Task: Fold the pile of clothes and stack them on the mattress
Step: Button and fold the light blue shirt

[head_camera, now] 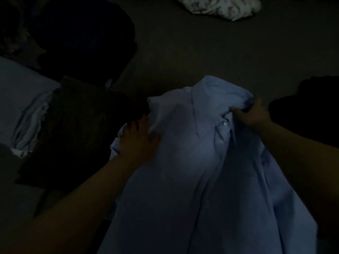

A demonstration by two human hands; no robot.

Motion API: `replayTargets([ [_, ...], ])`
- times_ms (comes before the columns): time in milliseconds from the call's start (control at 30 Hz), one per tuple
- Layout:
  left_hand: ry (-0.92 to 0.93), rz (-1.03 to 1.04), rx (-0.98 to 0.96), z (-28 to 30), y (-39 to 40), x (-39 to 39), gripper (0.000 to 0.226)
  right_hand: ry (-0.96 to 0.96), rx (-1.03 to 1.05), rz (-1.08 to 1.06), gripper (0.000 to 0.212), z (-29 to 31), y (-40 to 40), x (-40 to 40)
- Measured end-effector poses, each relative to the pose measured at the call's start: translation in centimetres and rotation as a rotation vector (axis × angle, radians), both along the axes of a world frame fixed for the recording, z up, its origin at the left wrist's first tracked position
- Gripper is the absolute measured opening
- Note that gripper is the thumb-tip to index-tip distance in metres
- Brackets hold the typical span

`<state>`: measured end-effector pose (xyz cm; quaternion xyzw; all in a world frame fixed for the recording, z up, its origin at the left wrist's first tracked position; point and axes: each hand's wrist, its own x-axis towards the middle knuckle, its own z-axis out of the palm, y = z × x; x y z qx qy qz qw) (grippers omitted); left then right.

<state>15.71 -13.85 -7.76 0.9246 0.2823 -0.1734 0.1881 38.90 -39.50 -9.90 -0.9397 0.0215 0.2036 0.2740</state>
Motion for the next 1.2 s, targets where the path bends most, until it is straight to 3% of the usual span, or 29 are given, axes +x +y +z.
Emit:
replayTargets([
  [67,0.046,-0.031,0.151,-0.1,-2.0,0.8,0.078,-0.07,0.11,0.015,0.093,1.6,-0.7,-0.9],
  [133,-0.074,-0.166,0.337,0.5,-4.7,1.6,0.066,-0.224,0.195,0.042,0.079,4.0,-2.1,-2.1],
  [167,-0.165,-0.247,0.339,0.5,-6.5,1.6,0.066,-0.311,0.173,0.039,0.069,5.2,-3.6,-3.2],
  [233,-0.332,-0.397,0.134,0.2,-10.7,1.2,0.069,-0.44,0.043,0.0,0.055,6.4,-8.0,-6.1],
  [300,-0.349,-0.488,-0.11,0.2,-15.2,0.4,0.07,-0.402,-0.101,0.0,0.06,6.2,-13.0,-9.8],
  [367,-0.2,-0.511,-0.267,-0.6,-18.6,-0.5,0.077,-0.264,-0.217,0.043,0.081,5.5,-16.6,-13.1],
  [400,-0.005,-0.509,-0.326,-1.0,-19.6,-0.7,0.083,-0.224,-0.25,0.058,0.086,5.2,-17.7,-14.4],
  [467,0.249,-0.586,-0.226,-1.7,-20.9,-1.4,0.093,-0.253,-0.283,0.108,0.08,5.1,-18.5,-16.4],
  [533,0.266,-0.623,-0.076,-1.5,-21.8,-2.5,0.095,-0.383,-0.242,0.167,0.063,5.4,-18.2,-17.8],
  [667,0.115,-0.521,-0.018,-0.3,-23.5,-4.8,0.081,-0.502,-0.102,0.131,0.026,6.1,-16.8,-20.2],
  [767,-0.209,-0.455,-0.191,0.9,-25.8,-6.3,0.075,-0.439,0.154,-0.083,0.014,7.9,-15.7,-21.7],
  [833,-0.307,-0.454,-0.333,1.6,-27.5,-7.1,0.082,-0.378,0.305,-0.278,0.015,9.1,-16.0,-21.3],
  [933,-0.018,-0.506,-0.501,2.3,-29.2,-8.5,0.093,-0.487,0.14,-0.387,0.019,10.9,-19.1,-18.2],
  [1000,0.15,-0.537,-0.444,1.7,-29.1,-9.3,0.085,-0.466,-0.043,-0.36,0.025,12.1,-22.4,-15.7],
  [1067,0.183,-0.595,-0.377,1.2,-28.7,-10.3,0.084,-0.377,-0.167,-0.299,0.028,13.0,-25.5,-13.7],
  [1200,0.183,-0.724,-0.27,-0.1,-27.9,-12.8,0.087,-0.146,-0.133,-0.323,0.043,11.9,-27.9,-14.4],
])
